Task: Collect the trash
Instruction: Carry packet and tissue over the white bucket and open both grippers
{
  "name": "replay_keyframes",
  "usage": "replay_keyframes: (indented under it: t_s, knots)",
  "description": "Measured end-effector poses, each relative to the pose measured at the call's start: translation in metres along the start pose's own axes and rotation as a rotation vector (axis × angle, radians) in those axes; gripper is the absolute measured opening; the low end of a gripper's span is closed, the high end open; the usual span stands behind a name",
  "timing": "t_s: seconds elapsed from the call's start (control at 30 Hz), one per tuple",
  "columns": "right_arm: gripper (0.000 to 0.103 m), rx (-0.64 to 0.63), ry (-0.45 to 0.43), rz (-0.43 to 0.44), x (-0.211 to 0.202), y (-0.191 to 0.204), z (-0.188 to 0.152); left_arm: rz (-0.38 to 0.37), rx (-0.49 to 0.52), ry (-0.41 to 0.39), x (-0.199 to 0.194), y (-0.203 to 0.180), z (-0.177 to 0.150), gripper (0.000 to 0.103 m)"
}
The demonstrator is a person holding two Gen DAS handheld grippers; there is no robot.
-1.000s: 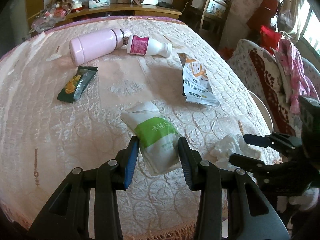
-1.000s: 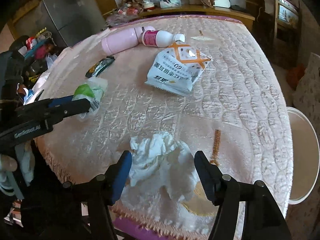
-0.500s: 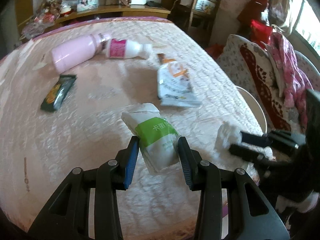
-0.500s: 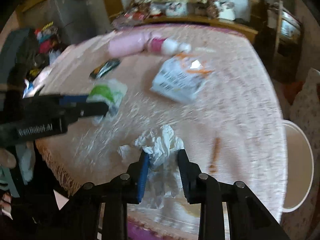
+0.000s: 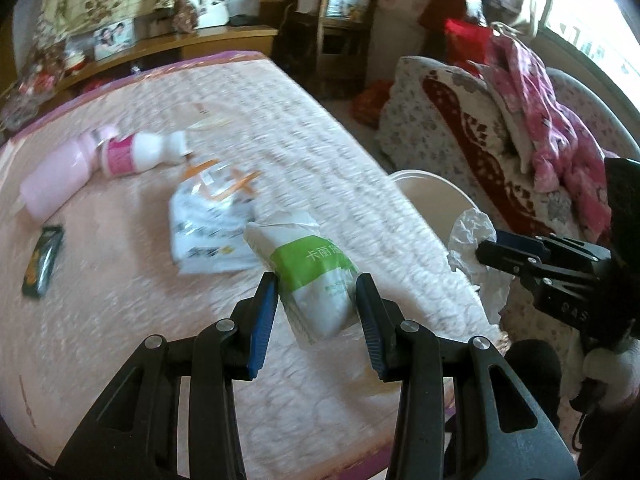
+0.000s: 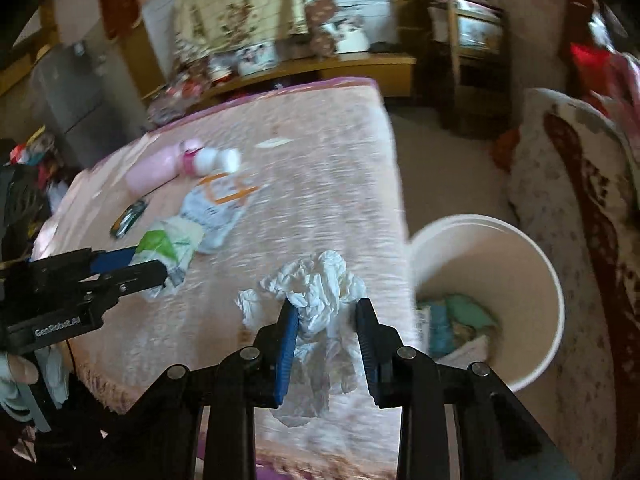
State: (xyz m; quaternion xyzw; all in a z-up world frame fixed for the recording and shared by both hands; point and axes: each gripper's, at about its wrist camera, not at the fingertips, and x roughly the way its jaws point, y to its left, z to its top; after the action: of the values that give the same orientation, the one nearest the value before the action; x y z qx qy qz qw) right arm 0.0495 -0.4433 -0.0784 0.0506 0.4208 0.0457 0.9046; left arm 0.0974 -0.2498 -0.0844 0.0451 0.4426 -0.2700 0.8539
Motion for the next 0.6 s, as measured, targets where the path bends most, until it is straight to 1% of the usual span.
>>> replay_keyframes:
  t_s: [0.13,0.3,0.6]
  knots:
    - [0.028,0.051,0.000,-0.036,-0.004,-0.029,-0.004,-0.012,0.041,0.002,0.010,-0.021,0.011,0.038]
    - [0.028,0.104,0.004,-0.066,-0.002,-0.057,-0.007,-0.039,0.077,0.011,0.026,-0.046,0.025,0.038]
    - [0.028,0.188,-0.003,-0.127,0.003,-0.103,-0.012,-0.109,0.132,0.038,0.061,-0.088,0.047,0.038]
